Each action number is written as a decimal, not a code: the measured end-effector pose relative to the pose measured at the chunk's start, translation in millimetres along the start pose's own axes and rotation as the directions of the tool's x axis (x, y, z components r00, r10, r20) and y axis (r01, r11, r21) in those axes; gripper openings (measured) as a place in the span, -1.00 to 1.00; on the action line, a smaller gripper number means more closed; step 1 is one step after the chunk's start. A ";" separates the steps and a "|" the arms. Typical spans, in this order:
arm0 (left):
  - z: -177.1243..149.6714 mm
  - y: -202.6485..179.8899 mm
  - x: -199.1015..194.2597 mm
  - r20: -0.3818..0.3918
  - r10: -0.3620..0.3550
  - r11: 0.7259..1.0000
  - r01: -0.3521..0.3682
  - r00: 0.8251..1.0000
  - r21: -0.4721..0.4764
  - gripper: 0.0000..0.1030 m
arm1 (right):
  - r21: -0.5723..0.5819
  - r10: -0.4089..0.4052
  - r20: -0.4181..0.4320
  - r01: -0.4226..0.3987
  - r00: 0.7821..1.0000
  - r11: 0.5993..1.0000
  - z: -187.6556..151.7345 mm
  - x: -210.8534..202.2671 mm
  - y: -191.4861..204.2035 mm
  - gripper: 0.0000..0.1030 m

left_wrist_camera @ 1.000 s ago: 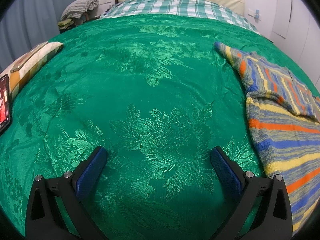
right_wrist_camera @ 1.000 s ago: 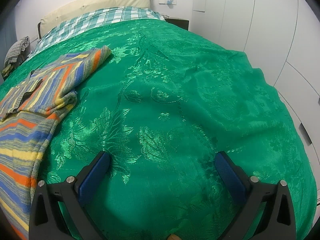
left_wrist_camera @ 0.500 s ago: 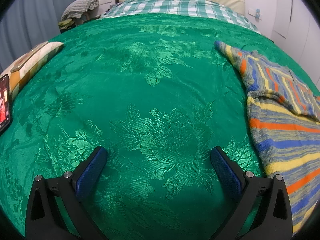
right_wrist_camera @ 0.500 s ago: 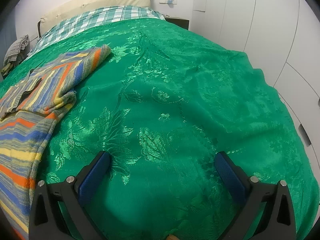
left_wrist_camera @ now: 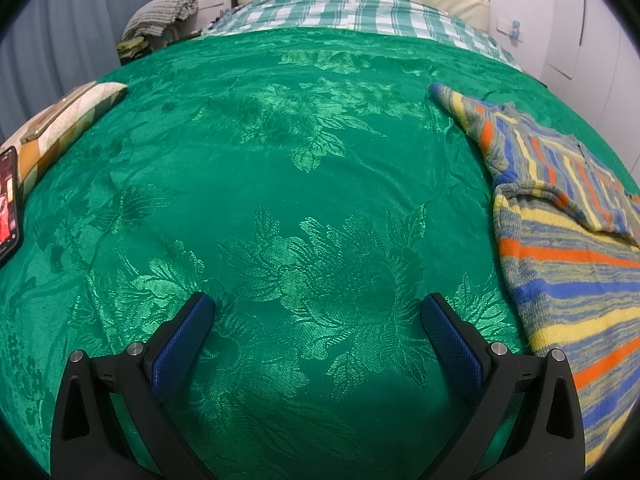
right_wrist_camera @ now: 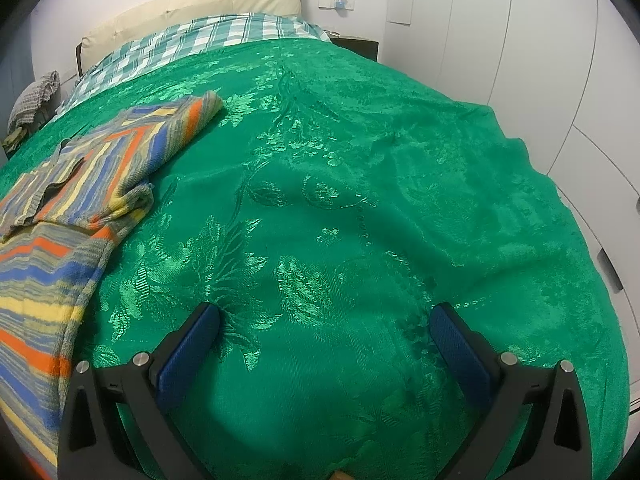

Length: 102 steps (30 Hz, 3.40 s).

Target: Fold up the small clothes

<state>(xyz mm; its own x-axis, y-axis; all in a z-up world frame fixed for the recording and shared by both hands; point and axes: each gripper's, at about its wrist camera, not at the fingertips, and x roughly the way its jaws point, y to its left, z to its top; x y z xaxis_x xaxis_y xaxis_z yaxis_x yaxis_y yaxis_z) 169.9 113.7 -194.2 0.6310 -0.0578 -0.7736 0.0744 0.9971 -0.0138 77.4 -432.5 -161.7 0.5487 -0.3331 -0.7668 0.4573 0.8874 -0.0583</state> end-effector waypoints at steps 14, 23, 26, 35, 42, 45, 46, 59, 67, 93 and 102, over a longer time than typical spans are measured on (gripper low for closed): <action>5.1 20.7 -43.7 -0.113 -0.104 0.994 0.099 0.988 -0.053 0.93 | -0.026 0.077 -0.157 -0.082 0.985 0.996 19.8 -21.6 -14.0 0.99; -93.9 -58.6 -106.3 -0.411 -0.270 0.936 0.337 0.871 0.099 0.36 | 0.094 0.476 -0.535 -0.510 0.698 0.855 -73.7 -113.0 16.6 0.60; -107.6 -73.3 -109.4 -0.440 -0.208 0.940 0.304 0.874 0.159 0.36 | 0.117 0.462 -0.615 -0.505 0.639 0.855 -98.6 -99.6 31.3 0.31; -90.1 -55.5 -121.3 -0.534 -0.320 0.923 0.384 0.783 0.010 -0.94 | 0.203 0.550 -0.622 -0.564 0.557 0.801 -85.1 -104.2 26.5 -0.87; 59.3 -57.4 -108.6 -0.401 -0.518 0.850 0.506 0.756 -0.145 -0.94 | 0.382 0.745 -0.413 -0.643 0.524 0.664 14.4 -100.2 5.1 -0.87; 135.2 -84.3 -71.3 -0.320 -0.511 0.859 0.487 0.798 -0.158 -0.53 | 0.383 0.759 -0.277 -0.656 0.590 0.650 96.6 -66.9 11.5 -0.87; 156.9 -93.0 -48.5 -0.303 -0.496 0.868 0.467 0.814 -0.166 0.25 | 0.401 0.765 -0.205 -0.660 0.611 0.635 130.4 -43.8 14.0 -0.81; 68.3 -92.9 -9.9 -0.363 -0.418 0.908 0.402 0.833 -0.120 0.16 | 0.248 0.636 -0.189 -0.590 0.748 0.768 124.3 -11.2 10.4 0.43; 50.4 -127.8 -15.6 -0.431 -0.315 0.930 0.365 0.846 0.037 -0.90 | 0.028 0.564 -0.433 -0.615 0.703 0.788 56.6 2.4 74.9 -0.91; -34.7 -79.6 -82.4 -0.064 -0.027 0.998 0.031 0.998 0.056 0.75 | -0.003 0.186 -0.009 -0.186 0.983 0.983 33.0 -49.3 6.7 0.63; -55.2 -70.4 -67.8 -0.071 0.011 0.998 -0.006 0.997 0.069 0.99 | -0.006 0.097 -0.006 -0.097 0.995 0.995 5.4 -12.2 5.4 1.00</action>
<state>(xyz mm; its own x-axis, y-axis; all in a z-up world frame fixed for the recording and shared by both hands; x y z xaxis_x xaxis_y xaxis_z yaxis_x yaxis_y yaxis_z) 79.3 50.1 -175.8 0.5751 -0.0435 -0.8169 0.1238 0.9917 0.0344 76.9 -425.4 -149.1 0.5863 -0.2438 -0.7725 0.3981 0.9172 0.0127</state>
